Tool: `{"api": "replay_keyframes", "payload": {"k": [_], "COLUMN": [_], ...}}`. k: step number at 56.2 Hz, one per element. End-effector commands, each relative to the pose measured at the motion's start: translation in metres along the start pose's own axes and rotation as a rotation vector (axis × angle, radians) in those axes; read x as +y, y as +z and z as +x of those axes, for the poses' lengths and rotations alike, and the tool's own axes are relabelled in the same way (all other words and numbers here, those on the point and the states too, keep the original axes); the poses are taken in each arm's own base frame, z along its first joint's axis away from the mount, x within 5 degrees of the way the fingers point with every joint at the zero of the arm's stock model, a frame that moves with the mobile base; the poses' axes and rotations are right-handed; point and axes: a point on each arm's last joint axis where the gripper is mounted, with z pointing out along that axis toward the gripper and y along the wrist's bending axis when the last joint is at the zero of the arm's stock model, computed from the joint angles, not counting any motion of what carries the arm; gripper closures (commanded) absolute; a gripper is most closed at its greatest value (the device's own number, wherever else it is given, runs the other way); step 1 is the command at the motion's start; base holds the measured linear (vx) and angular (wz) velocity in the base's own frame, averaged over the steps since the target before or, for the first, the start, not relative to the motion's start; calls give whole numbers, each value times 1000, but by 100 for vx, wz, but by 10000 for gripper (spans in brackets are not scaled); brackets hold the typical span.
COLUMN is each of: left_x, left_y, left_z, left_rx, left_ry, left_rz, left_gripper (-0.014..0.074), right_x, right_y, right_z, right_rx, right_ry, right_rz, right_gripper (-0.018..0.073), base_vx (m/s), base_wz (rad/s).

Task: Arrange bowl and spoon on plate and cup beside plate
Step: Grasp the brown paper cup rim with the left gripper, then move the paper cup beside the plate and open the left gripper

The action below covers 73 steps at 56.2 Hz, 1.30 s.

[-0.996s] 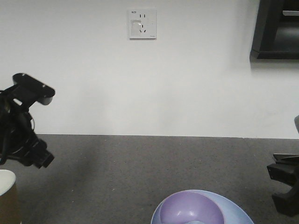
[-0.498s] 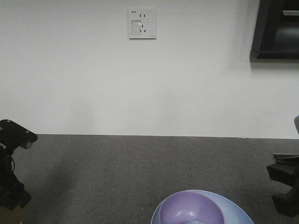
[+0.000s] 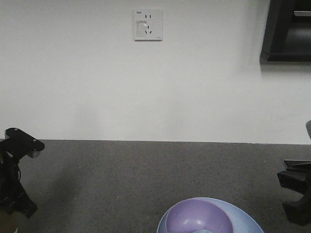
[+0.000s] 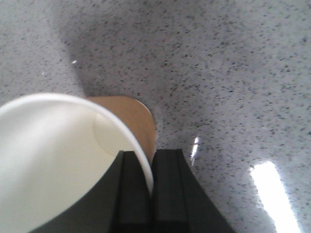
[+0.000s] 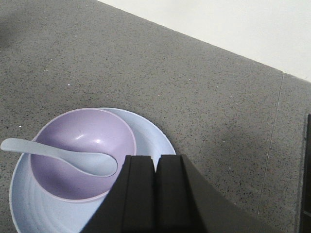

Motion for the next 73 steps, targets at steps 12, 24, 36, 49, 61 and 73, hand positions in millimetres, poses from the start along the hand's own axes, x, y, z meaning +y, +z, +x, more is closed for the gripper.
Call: {"api": "replay_keyframes", "payload": {"k": [12, 24, 36, 49, 61, 73], "left_x": [-31, -84, -136, -172, -183, -185], "left_y": [-88, -107, -92, -71, -53, -47], "left_z": [-20, -46, -71, -87, -93, -94], "left_rx": [-288, -389, -371, -336, -281, -272], "left_ry": [131, 272, 384, 443, 445, 448], "left_rz": [4, 74, 136, 189, 224, 224], "left_gripper": [600, 596, 596, 596, 592, 528], "right_x": [-2, -2, -2, -2, -2, -2], "right_y": [-11, -11, -11, -11, -11, -11], "right_z": [-13, -13, -13, -13, -13, -13], "right_rx": [-107, -107, -107, -106, -104, -104], "right_ry": [-1, -1, -1, -1, -1, 1], "right_rz": [27, 27, 27, 26, 26, 24], "right_gripper": [568, 568, 568, 568, 568, 568], "base_vx": [0, 0, 0, 0, 0, 0], "base_wz": [0, 0, 0, 0, 0, 0]}}
